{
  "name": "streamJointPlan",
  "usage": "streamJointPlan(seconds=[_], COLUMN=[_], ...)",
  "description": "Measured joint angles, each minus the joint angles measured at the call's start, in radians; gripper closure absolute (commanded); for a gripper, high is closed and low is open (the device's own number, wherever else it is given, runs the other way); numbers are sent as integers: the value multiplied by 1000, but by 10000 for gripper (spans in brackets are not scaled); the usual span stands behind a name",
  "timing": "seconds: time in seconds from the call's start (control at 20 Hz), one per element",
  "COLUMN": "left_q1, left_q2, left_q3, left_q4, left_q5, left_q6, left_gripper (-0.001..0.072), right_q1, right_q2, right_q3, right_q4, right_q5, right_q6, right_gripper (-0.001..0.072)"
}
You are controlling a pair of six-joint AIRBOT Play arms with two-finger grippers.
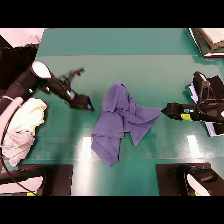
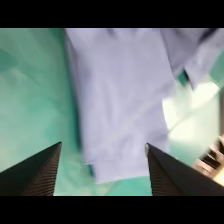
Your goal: Fold the shirts.
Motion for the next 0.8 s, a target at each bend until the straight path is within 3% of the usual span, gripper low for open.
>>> streamJointPlan(seconds=[0.4, 0.8], left_q1=[-136, -168], left_q2=[0, -4], left_q3=[-196, -212], left_q4=[-54, -24], left_q5=[180, 210], left_q6=[43, 28], left_gripper=[102, 102], right_q1=[67, 99], right_q2=[-103, -135], right_q3=[56, 107], right_q4=[28, 28], right_q5=[-6, -16], right_q6=[-16, -28], right_gripper=[697, 697])
